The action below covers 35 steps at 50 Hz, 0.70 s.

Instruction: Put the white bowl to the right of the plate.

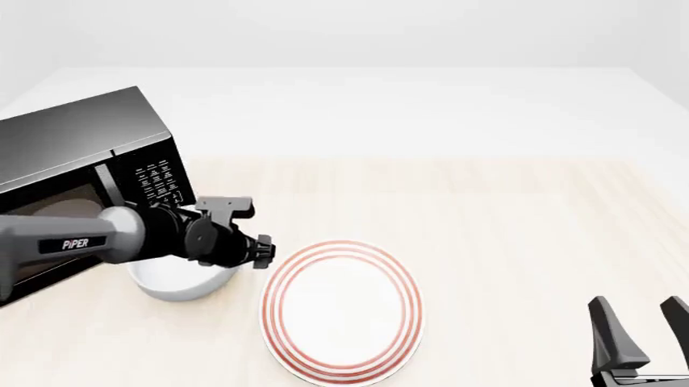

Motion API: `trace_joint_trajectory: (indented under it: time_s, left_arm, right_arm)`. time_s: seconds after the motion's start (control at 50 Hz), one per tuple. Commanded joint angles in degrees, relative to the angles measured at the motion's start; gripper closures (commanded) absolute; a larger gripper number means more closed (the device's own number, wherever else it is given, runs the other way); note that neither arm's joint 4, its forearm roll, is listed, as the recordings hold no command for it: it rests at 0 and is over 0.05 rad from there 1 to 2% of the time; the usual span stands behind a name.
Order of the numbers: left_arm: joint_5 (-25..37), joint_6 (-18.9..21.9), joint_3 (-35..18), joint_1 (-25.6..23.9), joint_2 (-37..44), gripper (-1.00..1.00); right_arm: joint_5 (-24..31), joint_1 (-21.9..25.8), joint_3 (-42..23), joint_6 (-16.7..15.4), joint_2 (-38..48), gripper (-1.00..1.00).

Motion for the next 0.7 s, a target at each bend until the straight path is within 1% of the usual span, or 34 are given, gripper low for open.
trace_joint_trajectory:
  time_s: [0.02, 0.26, 0.3, 0.42, 0.46, 0.48, 0.5, 0.52, 0.54, 0.58, 0.7]
  left_arm:
    - [-1.8, -0.8, 1.4, -0.4, 1.0, -1.00]
    - [-2.0, -1.0, 1.2, -0.6, 1.1, -1.00]
    - [-2.2, -0.5, 1.0, -0.3, 1.4, -1.00]
    - [-2.9, -1.3, 1.7, -1.0, 1.6, -1.00]
    - [-3.3, -0.8, 1.7, -0.7, 1.9, -1.00]
    - [-3.4, -0.5, 1.8, -0.7, 1.9, 1.00]
    - [-3.5, 0.0, 1.8, -0.6, 2.1, 1.00]
    - [-3.7, -0.9, 2.1, -1.2, 2.0, 1.00]
    - [-3.6, -0.8, 2.1, -1.3, 1.9, 1.00]
    - [-2.9, 0.2, 1.5, -1.1, 1.7, 1.00]
    - [-1.2, 0.7, 0.4, -1.8, 0.5, 1.00]
  right_arm:
    - [0.0, 0.0, 0.0, 0.0, 0.0, -1.00]
    - [0.0, 0.0, 0.0, 0.0, 0.0, -1.00]
    - [0.0, 0.0, 0.0, 0.0, 0.0, -1.00]
    - [0.0, 0.0, 0.0, 0.0, 0.0, -1.00]
    - [0.0, 0.0, 0.0, 0.0, 0.0, -1.00]
    - [0.0, 0.0, 0.0, 0.0, 0.0, -1.00]
    - [0.0, 0.0, 0.0, 0.0, 0.0, -1.00]
    - [0.0, 0.0, 0.0, 0.0, 0.0, -1.00]
    - [0.0, 0.0, 0.0, 0.0, 0.0, -1.00]
    - [0.0, 0.0, 0.0, 0.0, 0.0, -1.00]
    - [0.0, 0.0, 0.0, 0.0, 0.0, -1.00]
